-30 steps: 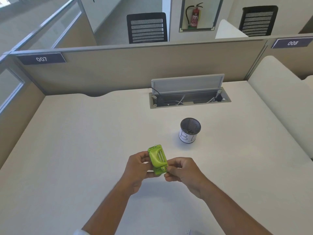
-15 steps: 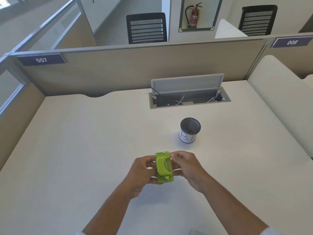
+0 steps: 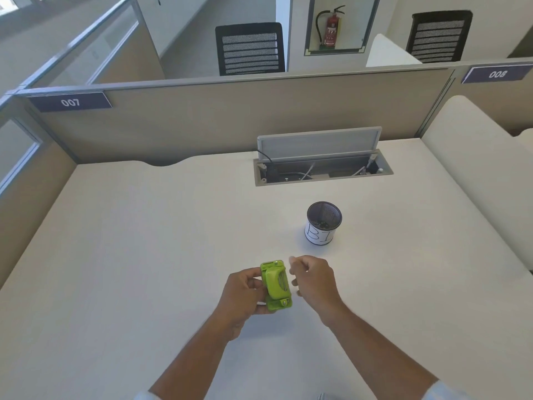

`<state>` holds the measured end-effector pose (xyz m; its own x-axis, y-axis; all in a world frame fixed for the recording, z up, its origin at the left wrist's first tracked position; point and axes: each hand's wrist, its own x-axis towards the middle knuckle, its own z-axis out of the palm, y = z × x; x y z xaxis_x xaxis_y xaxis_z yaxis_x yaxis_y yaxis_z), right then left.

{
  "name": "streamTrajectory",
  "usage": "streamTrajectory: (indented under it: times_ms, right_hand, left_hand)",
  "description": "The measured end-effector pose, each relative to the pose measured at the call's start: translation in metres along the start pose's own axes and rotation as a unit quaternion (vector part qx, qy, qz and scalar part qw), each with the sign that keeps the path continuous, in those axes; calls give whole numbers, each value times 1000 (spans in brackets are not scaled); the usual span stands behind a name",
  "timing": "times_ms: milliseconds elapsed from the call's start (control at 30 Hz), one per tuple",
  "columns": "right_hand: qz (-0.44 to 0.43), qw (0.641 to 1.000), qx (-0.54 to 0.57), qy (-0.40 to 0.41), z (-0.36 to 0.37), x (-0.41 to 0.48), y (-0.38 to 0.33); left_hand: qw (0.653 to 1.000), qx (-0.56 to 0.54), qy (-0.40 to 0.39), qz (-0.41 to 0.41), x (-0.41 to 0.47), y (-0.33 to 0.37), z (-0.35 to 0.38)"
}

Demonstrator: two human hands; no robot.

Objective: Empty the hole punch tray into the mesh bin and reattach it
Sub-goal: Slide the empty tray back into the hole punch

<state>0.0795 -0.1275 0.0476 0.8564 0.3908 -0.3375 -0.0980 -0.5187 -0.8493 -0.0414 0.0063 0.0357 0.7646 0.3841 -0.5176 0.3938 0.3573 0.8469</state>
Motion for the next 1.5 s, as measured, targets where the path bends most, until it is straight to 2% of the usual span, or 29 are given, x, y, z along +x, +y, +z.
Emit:
streamTrajectory:
  times_ms: [67,267,500,600,733,867,933,1100,1200,1333,1400,1500]
  right_hand:
    - [-25,998,-35,47,7,-5,2]
    - [19,998,-52,-22,27,-8,6]
    - [37,997,-64,-15,43,7,0]
    - [48,996,-69,4,48,20,-4]
    - [70,992,-99,23,51,46,-8]
    - [74,989,-128,23,60,65,-10]
    - [82,988,-128,22,66,72,-12]
    - [71,986,-145,30,74,79,-12]
    - [-1,983,-179,47,69,74,1]
    - [-204,920,-331,54,49,61,39]
    - [-247,899,-361,24,42,57,56]
    - [-238,881,-406,-36,39,52,65]
  left_hand:
    - [1000,-3,10,-8,6,-1,-3]
    - [1000,14,18,-12,26,-4,-11]
    - [999,31,1,-12,45,-11,-25]
    - [991,131,32,3,58,-9,-32]
    - [915,365,156,74,76,-7,-44]
    - [822,531,177,109,82,-13,-57]
    - [796,568,177,112,85,-17,-63]
    - [765,613,158,121,89,-28,-72]
    - [755,623,155,131,89,-37,-76]
    - [734,643,151,156,87,-44,-75]
    - [732,646,150,158,87,-46,-74]
    - [723,661,141,144,85,-47,-70]
